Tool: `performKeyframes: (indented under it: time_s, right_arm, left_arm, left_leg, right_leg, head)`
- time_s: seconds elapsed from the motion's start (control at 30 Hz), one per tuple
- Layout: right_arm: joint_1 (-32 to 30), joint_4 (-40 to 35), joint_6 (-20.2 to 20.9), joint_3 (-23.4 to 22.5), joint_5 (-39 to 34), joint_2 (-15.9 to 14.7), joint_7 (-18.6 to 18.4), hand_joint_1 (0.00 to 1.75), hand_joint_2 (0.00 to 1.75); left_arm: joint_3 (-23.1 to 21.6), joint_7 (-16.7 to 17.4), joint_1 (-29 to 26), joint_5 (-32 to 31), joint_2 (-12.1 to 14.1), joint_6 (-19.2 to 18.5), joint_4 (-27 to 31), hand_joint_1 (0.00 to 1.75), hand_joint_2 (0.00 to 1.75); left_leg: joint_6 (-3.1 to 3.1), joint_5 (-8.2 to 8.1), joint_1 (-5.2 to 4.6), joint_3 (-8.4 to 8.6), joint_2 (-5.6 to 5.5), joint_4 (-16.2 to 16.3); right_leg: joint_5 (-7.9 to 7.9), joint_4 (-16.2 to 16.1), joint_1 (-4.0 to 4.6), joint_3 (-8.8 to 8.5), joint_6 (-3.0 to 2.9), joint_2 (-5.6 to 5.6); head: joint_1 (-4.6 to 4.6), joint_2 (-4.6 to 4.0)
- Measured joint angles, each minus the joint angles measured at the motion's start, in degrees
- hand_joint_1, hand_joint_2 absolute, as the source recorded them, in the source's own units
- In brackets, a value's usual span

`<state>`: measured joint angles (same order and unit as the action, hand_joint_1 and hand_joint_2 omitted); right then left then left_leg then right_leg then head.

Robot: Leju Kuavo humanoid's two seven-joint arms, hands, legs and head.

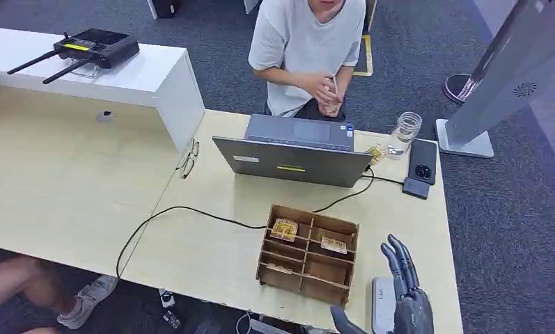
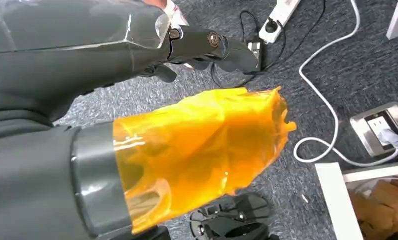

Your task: Pass the card to the sensor for recognition and then transmit it.

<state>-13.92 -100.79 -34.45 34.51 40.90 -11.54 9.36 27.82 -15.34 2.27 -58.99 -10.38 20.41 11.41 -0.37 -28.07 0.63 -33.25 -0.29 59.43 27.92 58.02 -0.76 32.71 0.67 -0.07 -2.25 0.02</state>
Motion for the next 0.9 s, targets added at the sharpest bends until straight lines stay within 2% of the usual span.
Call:
performKeyframes:
  time_s: [0.03, 0.23, 0.5, 0.67, 0.9]
  right_arm:
    - [0.82, 2.14, -0.13, 0.81, 4.08, -0.19, -2.71, 0.0, 1.75]
    - [2.78, 5.32, -0.17, 1.66, 9.48, -0.33, -6.68, 0.0, 1.75]
    - [4.94, 8.9, 0.15, 1.6, 21.74, -0.33, -14.3, 0.0, 1.75]
    - [6.33, 10.91, 1.72, 0.94, 25.8, -0.35, -16.66, 0.0, 1.75]
    - [7.82, 12.92, 4.33, -0.57, 28.1, -0.37, -17.62, 0.02, 1.75]
  left_arm:
    - [-0.02, 0.26, 0.11, -0.46, 0.0, -0.17, 0.0, 0.0, 0.0]
    - [-0.22, 0.98, 0.42, -1.51, 0.0, -0.61, 0.0, 0.0, 0.0]
    - [-0.94, 2.12, 1.29, -3.28, -0.02, -1.71, 0.0, 0.0, 0.0]
    - [-2.05, 2.58, 1.84, -4.24, -0.02, -2.4, 0.0, 0.0, 0.0]
    - [-3.1, 2.99, 2.19, -4.96, -0.09, -2.97, 0.0, 0.0, 0.0]
  left_leg:
    - [0.0, 0.0, 0.0, 0.0, 0.0, 0.0]
    - [0.0, 0.0, 0.0, 0.0, 0.01, 0.0]
    - [0.0, 0.0, 0.0, 0.0, 0.0, 0.0]
    - [0.0, 0.01, 0.0, 0.0, 0.0, 0.0]
    - [0.0, 0.01, 0.0, 0.01, 0.01, 0.01]
  right_leg:
    - [0.0, 0.0, 0.0, 0.0, 0.0, 0.0]
    - [0.0, 0.0, 0.0, 0.0, 0.0, 0.0]
    - [0.0, 0.0, 0.0, 0.0, 0.0, 0.0]
    - [0.0, 0.0, 0.0, 0.0, 0.0, 0.0]
    - [-0.01, 0.0, 0.0, 0.0, 0.0, 0.01]
  head:
    - [0.0, 0.0]
    - [0.0, 0.0]
    - [0.0, 0.0]
    - [0.0, 0.0]
    - [0.0, 0.0]
